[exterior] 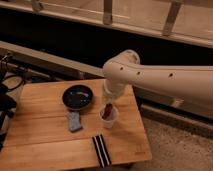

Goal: Place the pepper in the ceramic cup

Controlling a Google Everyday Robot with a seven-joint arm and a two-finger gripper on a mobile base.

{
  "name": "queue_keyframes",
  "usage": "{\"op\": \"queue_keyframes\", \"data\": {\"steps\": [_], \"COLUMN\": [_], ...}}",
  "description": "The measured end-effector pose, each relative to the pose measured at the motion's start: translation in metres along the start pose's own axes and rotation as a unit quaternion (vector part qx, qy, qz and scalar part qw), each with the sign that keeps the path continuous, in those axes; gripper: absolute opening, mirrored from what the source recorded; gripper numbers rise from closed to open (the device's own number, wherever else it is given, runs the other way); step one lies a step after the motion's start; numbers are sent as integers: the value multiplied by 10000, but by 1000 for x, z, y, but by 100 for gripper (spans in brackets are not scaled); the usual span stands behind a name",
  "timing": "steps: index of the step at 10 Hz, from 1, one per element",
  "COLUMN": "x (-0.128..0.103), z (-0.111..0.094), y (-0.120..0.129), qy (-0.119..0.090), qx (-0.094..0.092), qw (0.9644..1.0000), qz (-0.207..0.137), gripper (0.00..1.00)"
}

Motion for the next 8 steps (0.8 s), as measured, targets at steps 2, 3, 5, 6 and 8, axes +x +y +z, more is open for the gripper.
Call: {"op": "queue_keyframes", "data": {"steps": [2, 3, 5, 6, 8], "x": [2, 2, 5, 6, 6], "z": [10, 16, 25, 27, 33], "y": [-1, 3, 2, 0, 3], "qy": [-77, -34, -11, -31, -18], "qx": [-16, -38, -63, -59, -85], "qw": [10000, 10000, 10000, 10000, 9999], "qz": [-6, -45, -38, -35, -62], "gripper": [0, 0, 0, 0, 0]}}
